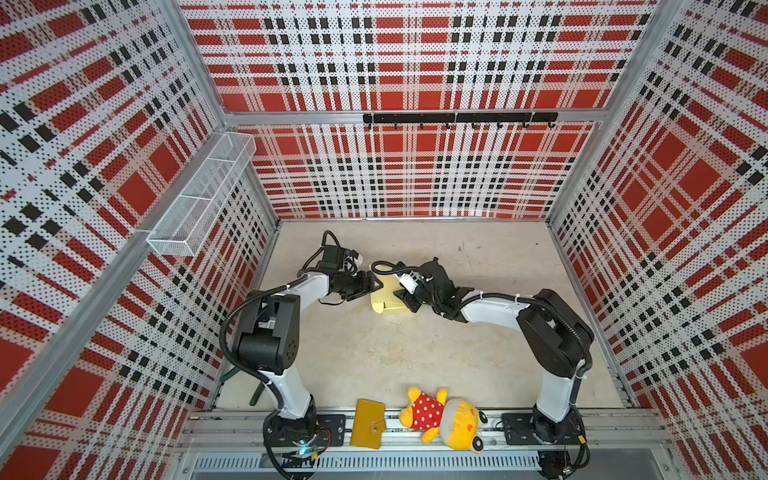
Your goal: Fold the paper box
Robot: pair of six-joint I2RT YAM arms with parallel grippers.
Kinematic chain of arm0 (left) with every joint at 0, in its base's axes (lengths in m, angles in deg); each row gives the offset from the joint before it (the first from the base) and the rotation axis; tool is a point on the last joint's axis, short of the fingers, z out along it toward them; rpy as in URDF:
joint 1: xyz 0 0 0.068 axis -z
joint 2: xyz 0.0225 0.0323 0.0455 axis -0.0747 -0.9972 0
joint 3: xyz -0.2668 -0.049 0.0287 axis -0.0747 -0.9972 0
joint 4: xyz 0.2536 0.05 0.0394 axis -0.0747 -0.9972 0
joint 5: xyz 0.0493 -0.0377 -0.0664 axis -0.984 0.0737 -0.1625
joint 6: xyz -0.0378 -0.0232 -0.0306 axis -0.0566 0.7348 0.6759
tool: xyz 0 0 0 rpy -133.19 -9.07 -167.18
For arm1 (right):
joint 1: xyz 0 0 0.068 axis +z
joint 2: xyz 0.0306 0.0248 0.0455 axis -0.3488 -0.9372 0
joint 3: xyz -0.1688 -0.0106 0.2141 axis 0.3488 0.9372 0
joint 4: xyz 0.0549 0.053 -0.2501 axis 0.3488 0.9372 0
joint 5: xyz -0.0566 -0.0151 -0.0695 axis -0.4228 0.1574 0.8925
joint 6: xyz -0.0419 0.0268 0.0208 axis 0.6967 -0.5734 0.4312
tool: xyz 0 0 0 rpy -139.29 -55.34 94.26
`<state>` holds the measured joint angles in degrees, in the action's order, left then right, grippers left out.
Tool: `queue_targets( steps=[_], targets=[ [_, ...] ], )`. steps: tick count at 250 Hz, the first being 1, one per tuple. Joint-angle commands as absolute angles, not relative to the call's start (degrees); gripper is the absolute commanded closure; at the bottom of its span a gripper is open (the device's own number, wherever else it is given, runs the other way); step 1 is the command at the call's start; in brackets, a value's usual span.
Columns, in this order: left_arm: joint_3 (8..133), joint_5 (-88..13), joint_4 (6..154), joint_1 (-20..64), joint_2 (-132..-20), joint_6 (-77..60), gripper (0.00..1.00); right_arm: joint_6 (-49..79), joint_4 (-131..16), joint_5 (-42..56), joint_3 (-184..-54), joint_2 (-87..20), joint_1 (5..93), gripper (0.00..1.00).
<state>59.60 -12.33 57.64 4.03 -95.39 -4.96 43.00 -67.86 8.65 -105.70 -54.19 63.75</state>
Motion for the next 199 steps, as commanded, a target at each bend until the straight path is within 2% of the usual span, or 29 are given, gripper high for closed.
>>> queue_targets(
  steps=[1,82,140,177,199],
  targets=[
    [58.57,-13.28,59.58,3.41,-96.38,-5.08,0.23,42.67,-70.02,8.47,-106.57,-56.18,64.86,0.59],
    [57.32,-14.06,60.25,2.14,-95.74,-5.66,0.22,42.79,-69.38,9.66,-106.41,-60.2,65.39,0.6],
    [59.71,-19.08,56.47,1.82,-88.38,-8.64,0.2,44.24,-65.83,9.03,-105.59,-60.42,65.34,0.61],
    [61.67,-21.48,54.71,4.28,-86.38,-12.75,0.25,45.58,-64.39,8.68,-104.38,-59.4,65.36,0.62],
    [63.19,-20.0,54.88,4.81,-87.84,-11.08,0.34,45.77,-64.36,8.81,-103.45,-58.72,65.36,0.62]
  ],
)
